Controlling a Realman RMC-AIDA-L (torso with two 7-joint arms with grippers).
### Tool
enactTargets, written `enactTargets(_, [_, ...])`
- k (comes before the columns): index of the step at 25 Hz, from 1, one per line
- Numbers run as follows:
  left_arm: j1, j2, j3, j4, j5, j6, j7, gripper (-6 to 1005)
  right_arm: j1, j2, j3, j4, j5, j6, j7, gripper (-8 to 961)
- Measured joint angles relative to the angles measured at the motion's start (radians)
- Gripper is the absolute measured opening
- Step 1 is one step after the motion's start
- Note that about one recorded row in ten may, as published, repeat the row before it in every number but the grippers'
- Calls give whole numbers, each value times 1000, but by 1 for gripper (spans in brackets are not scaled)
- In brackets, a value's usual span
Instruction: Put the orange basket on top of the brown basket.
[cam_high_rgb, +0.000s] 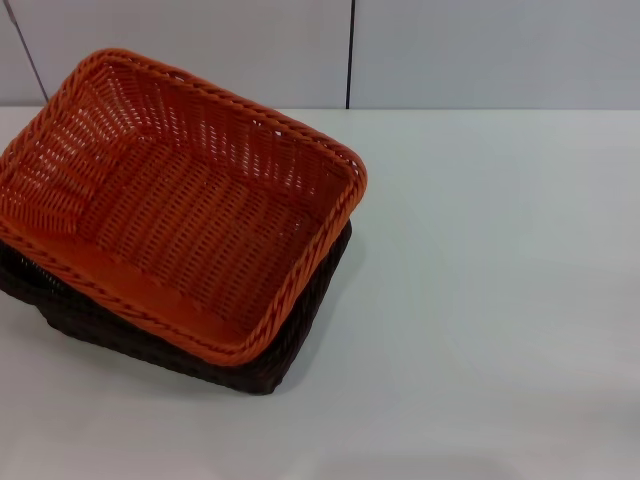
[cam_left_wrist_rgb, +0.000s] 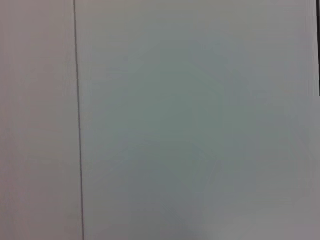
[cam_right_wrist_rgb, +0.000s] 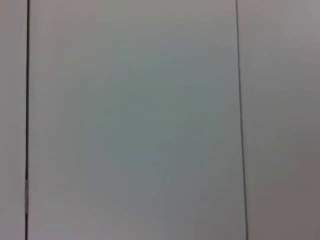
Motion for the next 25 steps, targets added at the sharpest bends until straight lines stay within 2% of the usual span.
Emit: enactTargets(25, [9, -2, 15, 1, 0, -1, 26, 807, 5, 0, -23, -2, 2, 20, -1, 745])
